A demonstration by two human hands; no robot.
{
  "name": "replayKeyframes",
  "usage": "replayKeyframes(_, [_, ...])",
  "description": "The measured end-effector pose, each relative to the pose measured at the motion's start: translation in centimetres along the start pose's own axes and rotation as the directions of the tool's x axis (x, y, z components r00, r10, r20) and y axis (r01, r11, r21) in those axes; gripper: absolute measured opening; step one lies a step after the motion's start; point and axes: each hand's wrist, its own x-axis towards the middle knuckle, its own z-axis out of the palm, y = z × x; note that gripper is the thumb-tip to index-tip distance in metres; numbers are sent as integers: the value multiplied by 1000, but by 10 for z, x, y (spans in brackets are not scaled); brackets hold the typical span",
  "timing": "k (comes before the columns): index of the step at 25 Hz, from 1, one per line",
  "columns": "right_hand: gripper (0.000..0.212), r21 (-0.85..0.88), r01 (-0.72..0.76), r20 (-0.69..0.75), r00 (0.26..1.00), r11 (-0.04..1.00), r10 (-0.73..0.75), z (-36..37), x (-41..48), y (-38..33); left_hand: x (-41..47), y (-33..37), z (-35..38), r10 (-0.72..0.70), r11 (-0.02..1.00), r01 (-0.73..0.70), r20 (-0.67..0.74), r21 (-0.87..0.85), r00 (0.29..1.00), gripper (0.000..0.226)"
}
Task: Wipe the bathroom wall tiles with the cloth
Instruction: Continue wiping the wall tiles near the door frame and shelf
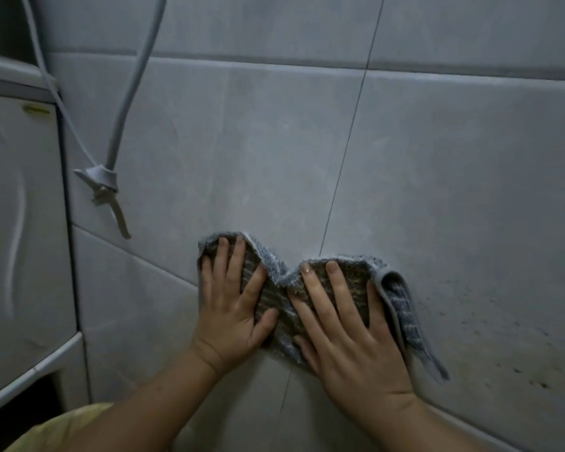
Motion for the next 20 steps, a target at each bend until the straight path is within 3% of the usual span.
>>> replayKeyframes(5, [51,19,-23,-65,998,1000,24,-16,-2,34,26,31,-8,-43,998,43,-3,-50,999,58])
replayKeyframes(11, [57,-41,-248,-101,965,968,243,-35,72,84,127,30,-26,-82,996,76,-138,-47,987,63])
replayKeyframes(17, [53,19,-40,-4,999,999,40,-24,-13,49,26,61,-1,-65,996,59,-92,-60,994,54])
replayKeyframes(20, [49,-9,-13,3,1000,1000,13,-21,-53,47,5,91,7,-91,995,88,-89,-40,992,51])
